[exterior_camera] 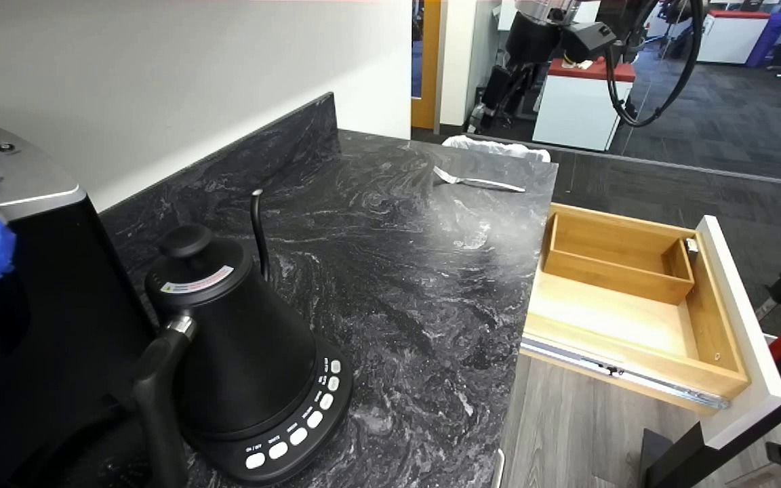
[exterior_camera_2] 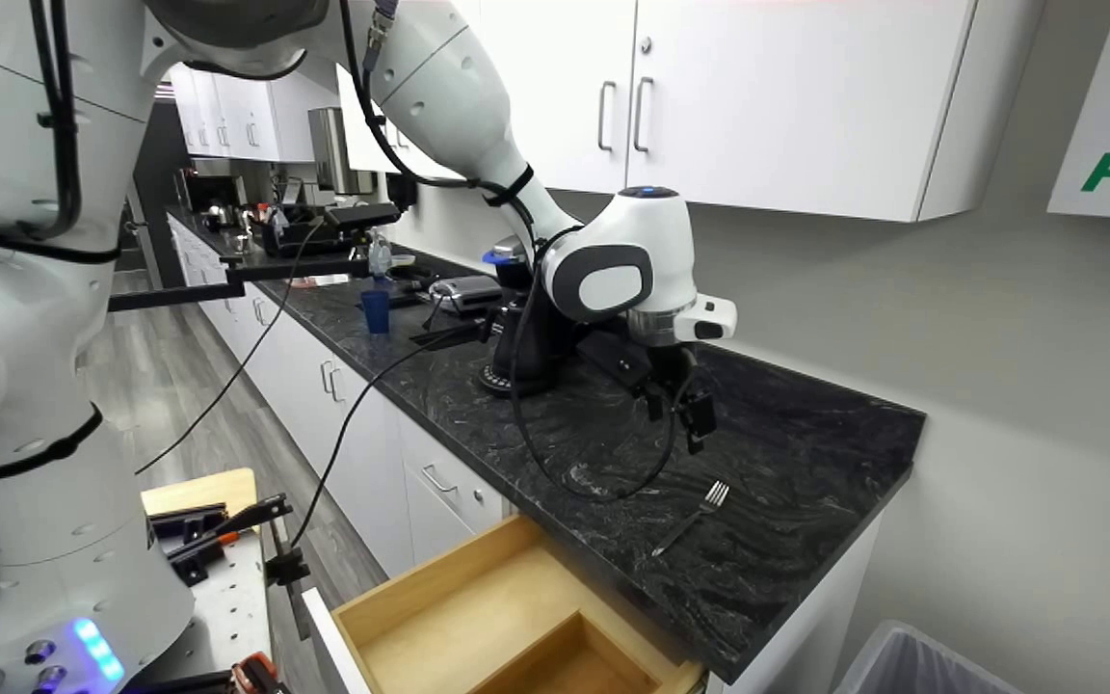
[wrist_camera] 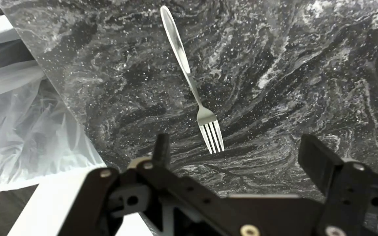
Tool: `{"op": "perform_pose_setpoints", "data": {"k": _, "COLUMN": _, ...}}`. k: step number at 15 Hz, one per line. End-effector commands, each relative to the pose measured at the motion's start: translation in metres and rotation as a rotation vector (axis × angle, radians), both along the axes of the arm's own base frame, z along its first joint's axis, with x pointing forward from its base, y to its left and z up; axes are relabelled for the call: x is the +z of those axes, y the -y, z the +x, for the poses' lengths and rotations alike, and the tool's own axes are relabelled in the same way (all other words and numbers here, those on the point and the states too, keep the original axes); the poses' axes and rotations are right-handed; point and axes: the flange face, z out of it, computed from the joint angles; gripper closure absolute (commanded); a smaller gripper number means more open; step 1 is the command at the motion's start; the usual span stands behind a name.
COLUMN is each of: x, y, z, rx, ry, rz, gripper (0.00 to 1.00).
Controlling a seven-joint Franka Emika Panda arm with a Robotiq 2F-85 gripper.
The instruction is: Pick up the fork and put it in the box inside the open drawer
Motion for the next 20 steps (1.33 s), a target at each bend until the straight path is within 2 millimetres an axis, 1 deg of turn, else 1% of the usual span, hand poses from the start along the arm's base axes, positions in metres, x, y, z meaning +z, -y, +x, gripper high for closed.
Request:
{"op": "perform_pose_setpoints", "data": {"k": 1, "x": 0.001, "y": -0.001, "z": 0.0, "rx": -0.002, "ry": -0.001, "rz": 0.0, "gripper": 0.0}}
{"op": "perform_pose_setpoints", "data": {"k": 3, "x": 0.001, "y": -0.001, "z": 0.0, "rx": 0.004, "ry": 0.015, "rz": -0.002, "gripper": 0.0}}
{"op": "perform_pose_setpoints", "data": {"k": 7, "x": -0.011, "y": 0.022, "z": 0.022, "rx": -0.004, "ry": 0.07, "rz": -0.065, "gripper": 0.0}}
{"op": "perform_pose_setpoints", "data": {"k": 10, "x": -0.028, "y": 0.034, "z": 0.036, "rx": 0.026, "ry": 0.071, "rz": -0.07, "gripper": 0.0}}
{"op": "perform_pose_setpoints", "data": {"k": 13, "x": -0.048, "y": 0.038, "z": 0.046, "rx": 0.043, "ry": 0.043, "rz": -0.048, "gripper": 0.0}}
{"op": "perform_pose_setpoints", "data": {"k": 15, "x": -0.059, "y": 0.039, "z": 0.05, "rx": 0.061, "ry": 0.018, "rz": -0.03, "gripper": 0.0}}
{"op": "perform_pose_setpoints", "data": {"k": 16, "x": -0.065, "y": 0.04, "z": 0.049, "rx": 0.088, "ry": -0.026, "rz": -0.004, "gripper": 0.0}}
{"op": "perform_pose_setpoints", "data": {"k": 17, "x": -0.071, "y": 0.042, "z": 0.05, "rx": 0.095, "ry": -0.044, "rz": -0.015, "gripper": 0.0}}
{"op": "perform_pose_setpoints", "data": {"k": 20, "x": -0.077, "y": 0.048, "z": 0.05, "rx": 0.123, "ry": -0.095, "rz": -0.015, "gripper": 0.0}}
